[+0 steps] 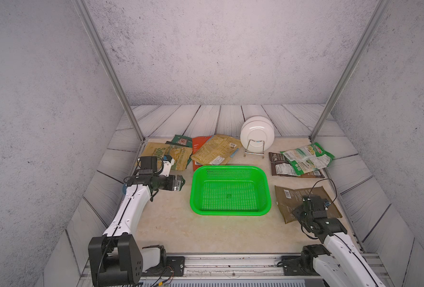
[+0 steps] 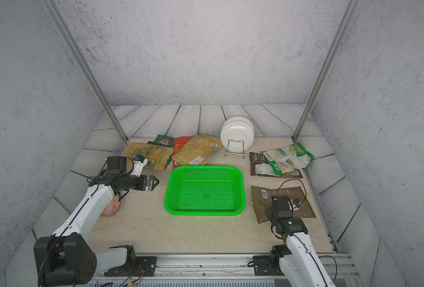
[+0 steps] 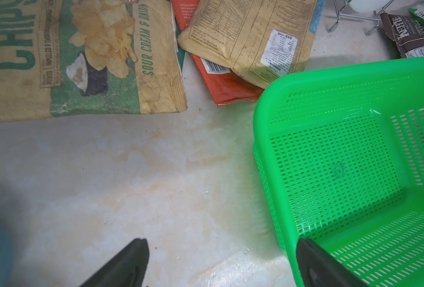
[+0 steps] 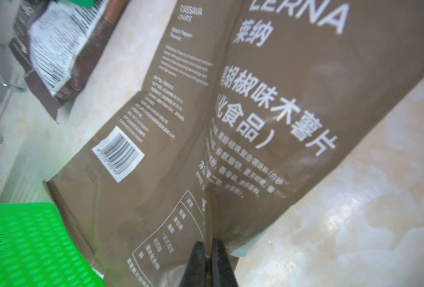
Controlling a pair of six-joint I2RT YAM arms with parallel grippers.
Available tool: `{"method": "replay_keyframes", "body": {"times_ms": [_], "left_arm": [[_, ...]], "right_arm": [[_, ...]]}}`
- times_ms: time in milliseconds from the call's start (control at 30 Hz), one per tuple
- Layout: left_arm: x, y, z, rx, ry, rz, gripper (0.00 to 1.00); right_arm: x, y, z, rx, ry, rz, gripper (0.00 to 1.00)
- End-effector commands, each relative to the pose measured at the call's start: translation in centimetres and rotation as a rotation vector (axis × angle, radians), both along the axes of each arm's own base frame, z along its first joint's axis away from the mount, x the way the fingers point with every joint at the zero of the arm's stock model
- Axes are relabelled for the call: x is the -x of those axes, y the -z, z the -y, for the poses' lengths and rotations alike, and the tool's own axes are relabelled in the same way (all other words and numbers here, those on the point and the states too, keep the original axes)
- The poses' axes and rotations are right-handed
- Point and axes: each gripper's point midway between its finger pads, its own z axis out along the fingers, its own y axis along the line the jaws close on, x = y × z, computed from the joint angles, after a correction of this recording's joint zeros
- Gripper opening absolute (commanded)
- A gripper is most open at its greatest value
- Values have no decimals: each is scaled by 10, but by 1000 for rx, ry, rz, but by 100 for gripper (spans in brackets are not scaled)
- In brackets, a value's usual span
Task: Put the potato chips into the basket
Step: Pick up the potato chip from the center of the board, then place the potato chip in the basket.
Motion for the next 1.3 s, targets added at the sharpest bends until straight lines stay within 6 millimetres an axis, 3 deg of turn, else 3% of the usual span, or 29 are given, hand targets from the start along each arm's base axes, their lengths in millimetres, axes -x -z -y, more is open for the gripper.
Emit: {"method": "replay_keyframes", "body": {"times_ms": [0, 333, 567, 867, 1267], "left_arm": [[1, 8, -3, -7, -18, -20, 99], [-1, 11, -5, -12, -28, -33, 99], [-1, 11, -9, -27, -44, -40, 99], [-2, 13, -11, -37, -58, -44, 99], [-3, 13, -14, -49, -68, -43, 99]], "right_arm": [[-5, -38, 9, 72, -17, 98, 0], [-5, -115, 11, 128, -71, 276, 0], [-24, -164, -21, 27, -214, 432, 0], [-58, -173, -70, -235, -301, 513, 0], [-74, -182, -143, -161, -426, 533, 0]]}}
